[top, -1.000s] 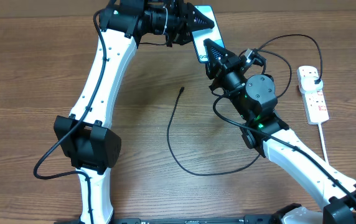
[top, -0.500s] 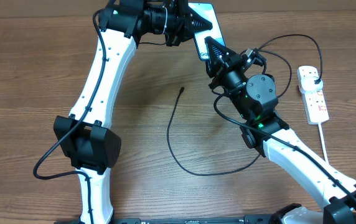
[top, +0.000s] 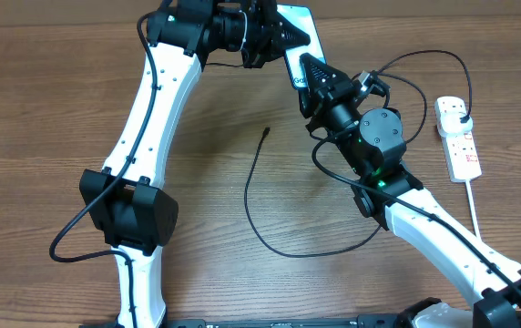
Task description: Plug charger to phone and switch on socket
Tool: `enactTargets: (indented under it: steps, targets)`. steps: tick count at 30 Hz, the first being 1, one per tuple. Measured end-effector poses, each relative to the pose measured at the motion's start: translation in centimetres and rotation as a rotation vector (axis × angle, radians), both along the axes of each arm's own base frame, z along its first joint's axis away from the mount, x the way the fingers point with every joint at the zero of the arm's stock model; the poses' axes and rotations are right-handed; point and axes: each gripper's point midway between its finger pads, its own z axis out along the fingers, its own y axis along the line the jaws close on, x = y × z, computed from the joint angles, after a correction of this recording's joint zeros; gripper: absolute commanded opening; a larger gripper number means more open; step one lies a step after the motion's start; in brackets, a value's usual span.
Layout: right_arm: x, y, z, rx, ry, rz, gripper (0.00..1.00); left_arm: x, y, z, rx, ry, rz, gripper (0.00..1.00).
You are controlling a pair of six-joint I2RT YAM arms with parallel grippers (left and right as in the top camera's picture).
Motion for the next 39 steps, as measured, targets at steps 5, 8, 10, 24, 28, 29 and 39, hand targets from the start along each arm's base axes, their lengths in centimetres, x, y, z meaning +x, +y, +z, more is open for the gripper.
enactTargets:
  steps: [5,8,10,24,28,29,39]
  targets:
    - [0.0,0.2,-1.8,-0.045,0.061,0.008,0.36,0.1,0.8,-1.1,0.056,-0.021,0.007,0.04]
    - [-0.2,0.4,-2.9,-0.098,0.084,0.025,0.41,0.0,2.0,-2.1,0.099,-0.015,0.013,0.04]
    - [-0.4,0.6,-3.9,-0.153,0.098,0.043,0.46,-0.1,3.0,-2.8,0.128,-0.010,0.015,0.04]
    - [-1.6,-1.0,-10.7,-0.513,0.206,0.137,0.70,-0.2,12.4,-6.2,0.293,-0.018,0.032,0.04]
    - [-2.5,-0.7,-12.0,-0.599,0.213,0.204,0.75,-1.2,12.4,-6.5,0.311,-0.029,-0.014,0.04]
    - [-2.9,-0.7,-12.7,-0.627,0.222,0.228,0.76,-1.4,12.4,-6.6,0.315,-0.030,-0.024,0.04]
    - [-6.6,-1.6,-17.6,-0.817,0.353,0.381,0.84,-3.3,12.6,-7.2,0.339,-0.055,-0.117,0.04]
